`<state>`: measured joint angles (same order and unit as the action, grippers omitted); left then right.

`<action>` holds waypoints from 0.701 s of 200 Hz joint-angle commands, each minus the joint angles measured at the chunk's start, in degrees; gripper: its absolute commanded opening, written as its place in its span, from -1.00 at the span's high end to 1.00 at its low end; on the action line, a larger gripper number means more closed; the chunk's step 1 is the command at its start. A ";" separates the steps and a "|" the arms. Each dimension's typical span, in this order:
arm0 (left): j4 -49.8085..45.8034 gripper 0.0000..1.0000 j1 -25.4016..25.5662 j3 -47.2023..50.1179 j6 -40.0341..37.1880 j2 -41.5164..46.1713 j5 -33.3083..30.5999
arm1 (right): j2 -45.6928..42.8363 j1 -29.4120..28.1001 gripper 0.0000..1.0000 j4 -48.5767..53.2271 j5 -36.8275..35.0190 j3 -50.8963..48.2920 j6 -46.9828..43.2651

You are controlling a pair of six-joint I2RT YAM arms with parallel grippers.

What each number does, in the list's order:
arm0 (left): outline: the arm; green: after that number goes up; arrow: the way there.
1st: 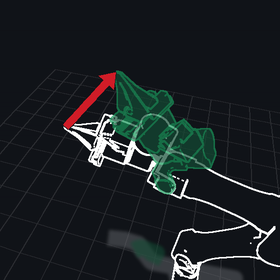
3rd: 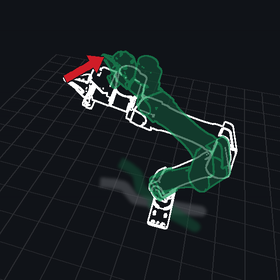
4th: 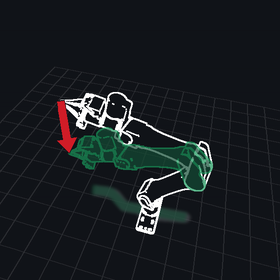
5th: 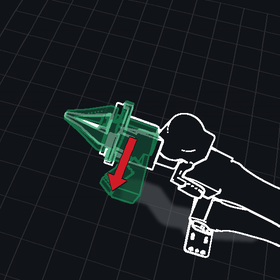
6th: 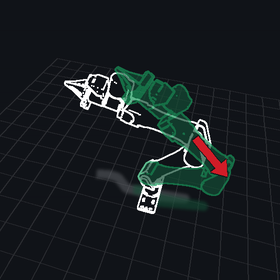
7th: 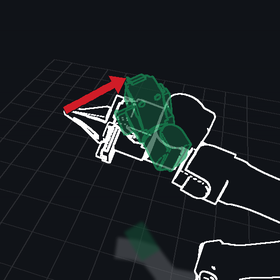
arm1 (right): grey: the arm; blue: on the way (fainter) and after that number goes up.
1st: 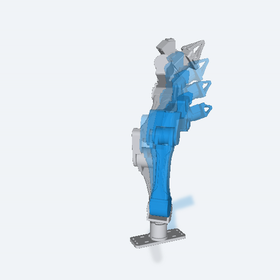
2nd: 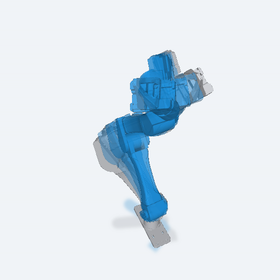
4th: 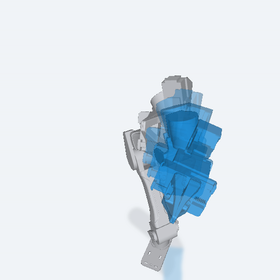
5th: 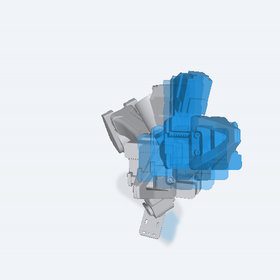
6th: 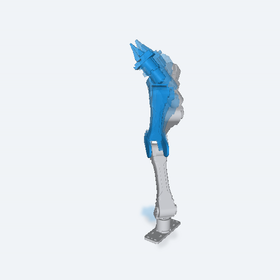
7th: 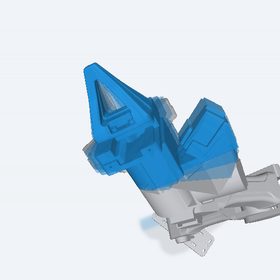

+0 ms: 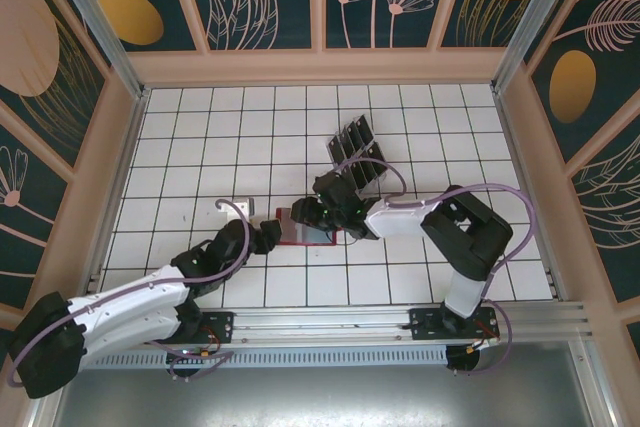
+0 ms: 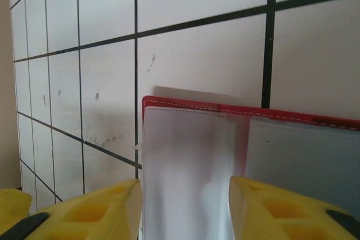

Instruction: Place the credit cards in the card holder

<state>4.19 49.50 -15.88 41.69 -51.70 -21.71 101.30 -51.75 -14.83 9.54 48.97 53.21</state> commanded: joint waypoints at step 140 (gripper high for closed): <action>9.93 -0.40 -0.19 -5.10 -2.14 -28.71 3.88 | -3.98 0.79 0.37 -0.16 -2.59 -7.90 -2.55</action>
<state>11.20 49.50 -21.76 38.59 -78.46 -18.33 99.61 -51.51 -16.95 8.88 43.35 52.64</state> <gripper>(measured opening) 0.708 0.320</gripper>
